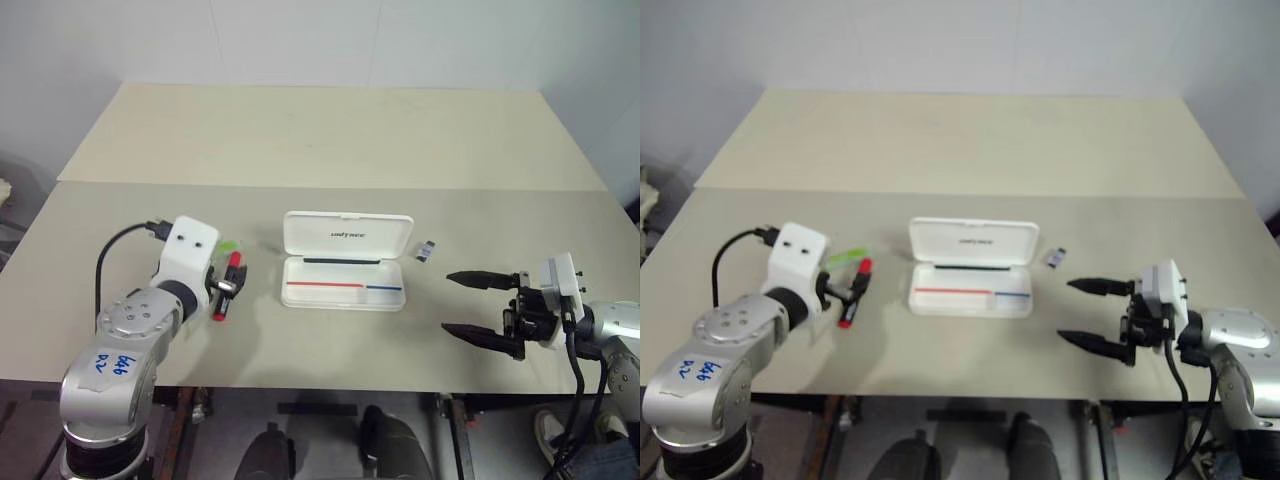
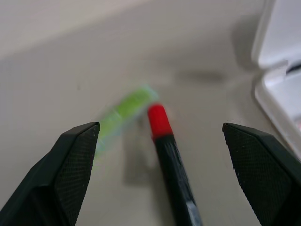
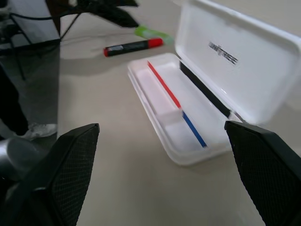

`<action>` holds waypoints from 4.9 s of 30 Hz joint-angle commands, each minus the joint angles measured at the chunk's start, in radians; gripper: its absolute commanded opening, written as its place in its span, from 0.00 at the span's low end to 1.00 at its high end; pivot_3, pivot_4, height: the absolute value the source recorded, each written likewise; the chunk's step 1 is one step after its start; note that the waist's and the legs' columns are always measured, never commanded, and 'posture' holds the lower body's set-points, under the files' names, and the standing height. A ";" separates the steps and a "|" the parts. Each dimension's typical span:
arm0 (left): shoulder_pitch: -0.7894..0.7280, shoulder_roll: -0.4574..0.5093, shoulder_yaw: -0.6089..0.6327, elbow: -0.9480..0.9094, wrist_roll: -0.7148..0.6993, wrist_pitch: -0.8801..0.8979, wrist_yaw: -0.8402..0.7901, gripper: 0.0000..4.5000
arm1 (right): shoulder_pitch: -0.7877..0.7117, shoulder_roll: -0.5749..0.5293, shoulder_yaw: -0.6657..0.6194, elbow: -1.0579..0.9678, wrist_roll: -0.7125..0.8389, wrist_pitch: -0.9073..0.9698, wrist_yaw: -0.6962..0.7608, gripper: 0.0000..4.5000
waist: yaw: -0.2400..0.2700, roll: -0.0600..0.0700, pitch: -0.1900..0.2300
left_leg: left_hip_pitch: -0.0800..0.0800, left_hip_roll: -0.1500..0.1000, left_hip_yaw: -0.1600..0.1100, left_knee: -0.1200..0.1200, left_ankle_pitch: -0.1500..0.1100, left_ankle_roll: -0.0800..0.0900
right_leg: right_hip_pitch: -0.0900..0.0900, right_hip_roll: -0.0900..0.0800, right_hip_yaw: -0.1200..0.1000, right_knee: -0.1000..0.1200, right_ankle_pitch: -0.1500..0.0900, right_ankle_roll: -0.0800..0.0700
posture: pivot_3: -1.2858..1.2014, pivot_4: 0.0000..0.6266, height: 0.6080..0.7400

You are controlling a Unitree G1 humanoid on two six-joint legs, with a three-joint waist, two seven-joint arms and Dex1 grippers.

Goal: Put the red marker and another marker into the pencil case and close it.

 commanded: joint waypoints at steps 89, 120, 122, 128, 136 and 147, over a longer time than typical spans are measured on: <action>-0.328 0.403 0.008 0.296 -0.231 -0.509 -0.502 0.13 | -0.058 0.119 -0.099 -0.325 0.249 0.105 -0.278 1.00 | 0.002 -0.004 0.001 | -0.009 0.000 0.002 0.011 -0.003 0.001 | -0.012 0.001 0.002 -0.001 0.006 -0.002 | 0.52 0.24 1.00; -0.426 0.169 -0.431 0.946 0.021 -1.376 -0.904 0.13 | 0.161 0.130 -0.093 -0.318 0.074 -0.023 -0.265 1.00 | 0.004 -0.004 0.001 | -0.007 0.000 0.005 0.012 -0.004 0.003 | -0.009 0.002 0.005 -0.001 0.007 0.000 | 0.52 0.24 1.00; -0.446 0.140 -0.447 0.991 0.056 -1.417 -0.896 0.13 | 0.159 0.135 -0.086 -0.320 0.064 -0.026 -0.277 1.00 | 0.004 -0.004 0.001 | -0.007 0.000 0.005 0.012 -0.004 0.004 | -0.009 0.002 0.005 -0.001 0.007 0.001 | 0.52 0.24 1.00; -0.508 0.054 -0.468 1.104 0.126 -1.494 -0.866 0.13 | 0.170 0.148 -0.075 -0.337 0.055 -0.029 -0.300 1.00 | 0.005 -0.004 0.001 | -0.007 0.000 0.006 0.013 -0.004 0.004 | -0.009 0.002 0.005 -0.002 0.008 0.001 | 0.52 0.24 1.00; -0.562 -0.017 -0.469 1.204 0.186 -1.542 -0.828 0.13 | 0.187 0.153 -0.076 -0.350 0.046 -0.041 -0.319 1.00 | 0.004 -0.004 0.001 | -0.007 0.000 0.006 0.013 -0.004 0.004 | -0.007 0.002 0.005 -0.002 0.008 0.002 | 0.52 0.24 1.00; -0.512 -0.036 -0.465 1.071 0.153 -1.475 -0.882 0.85 | 0.184 0.159 -0.076 -0.340 0.032 -0.053 -0.323 1.00 | 0.004 -0.004 0.001 | -0.006 0.000 0.006 0.013 -0.004 0.005 | -0.007 0.002 0.005 -0.002 0.008 0.002 | 0.52 0.24 1.00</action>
